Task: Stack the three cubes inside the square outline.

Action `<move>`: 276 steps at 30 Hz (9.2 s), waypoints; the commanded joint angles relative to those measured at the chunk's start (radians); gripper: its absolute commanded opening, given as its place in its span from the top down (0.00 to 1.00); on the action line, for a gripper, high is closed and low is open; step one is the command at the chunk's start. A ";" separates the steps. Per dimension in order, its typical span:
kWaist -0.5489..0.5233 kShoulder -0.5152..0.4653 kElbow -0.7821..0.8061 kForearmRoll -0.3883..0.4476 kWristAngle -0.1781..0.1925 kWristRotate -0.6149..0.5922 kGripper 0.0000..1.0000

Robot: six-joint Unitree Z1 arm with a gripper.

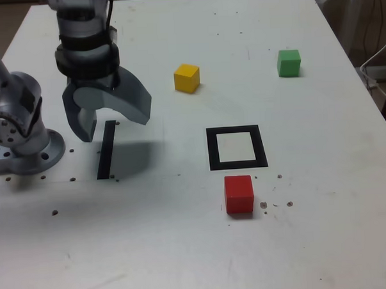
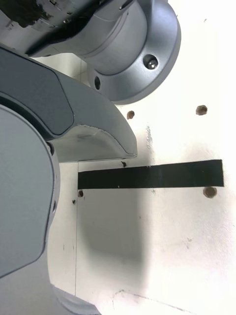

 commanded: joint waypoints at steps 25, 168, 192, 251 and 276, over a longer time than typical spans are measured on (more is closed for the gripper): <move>0.058 0.012 -0.079 -0.009 -0.028 -0.016 0.00; -0.384 0.631 -0.740 0.052 0.000 -0.345 0.82; -0.133 0.679 -0.763 0.181 0.089 -0.136 0.82; 0.033 0.474 -0.784 0.325 0.107 0.074 0.00; 0.373 0.520 -0.775 0.296 0.232 0.525 0.05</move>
